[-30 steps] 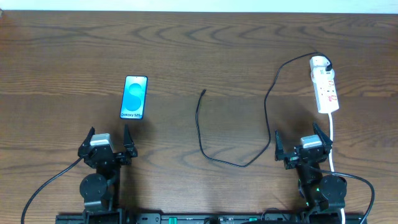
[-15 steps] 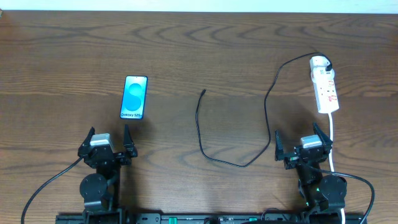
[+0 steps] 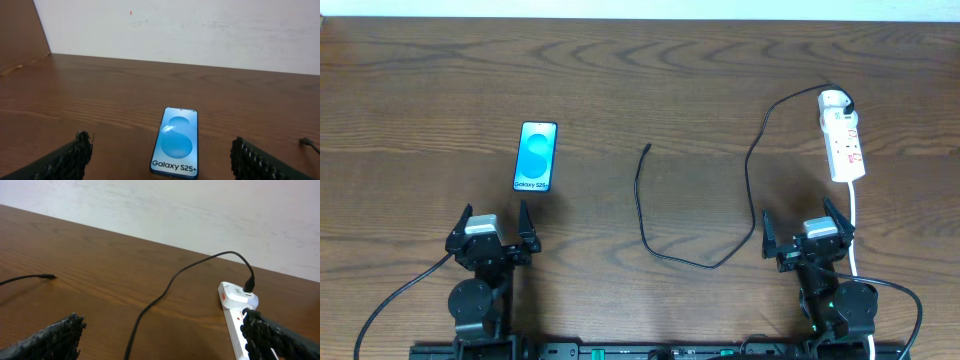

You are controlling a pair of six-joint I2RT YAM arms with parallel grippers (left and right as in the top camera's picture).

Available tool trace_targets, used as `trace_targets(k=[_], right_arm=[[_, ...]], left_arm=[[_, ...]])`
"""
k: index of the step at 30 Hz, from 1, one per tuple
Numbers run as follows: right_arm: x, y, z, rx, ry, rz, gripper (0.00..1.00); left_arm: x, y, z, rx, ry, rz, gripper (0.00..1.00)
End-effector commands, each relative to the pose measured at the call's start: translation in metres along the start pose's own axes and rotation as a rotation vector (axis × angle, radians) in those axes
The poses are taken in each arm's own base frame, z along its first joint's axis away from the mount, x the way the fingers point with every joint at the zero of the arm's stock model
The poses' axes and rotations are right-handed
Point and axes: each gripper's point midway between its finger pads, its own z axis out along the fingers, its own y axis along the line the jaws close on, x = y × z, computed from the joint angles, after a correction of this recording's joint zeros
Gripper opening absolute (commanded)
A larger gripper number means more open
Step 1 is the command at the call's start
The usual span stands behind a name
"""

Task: Plug charger to phone and switch on socket

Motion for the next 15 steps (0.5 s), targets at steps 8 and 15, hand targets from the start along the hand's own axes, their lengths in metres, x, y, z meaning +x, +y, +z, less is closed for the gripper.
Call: trace_targets(k=[8, 15], right_arm=[[0.0008, -0.0015, -0.0002, 0.007, 0.001, 0.012, 0.99], [0.0008, -0.0015, -0.0002, 0.007, 0.001, 0.012, 0.99]], left_arm=[[0.0146, -0.0051, 0.0005, 0.03, 0.051, 0.013, 0.91], [0.0148, -0.0061, 0.0005, 0.035, 0.052, 0.013, 0.91]])
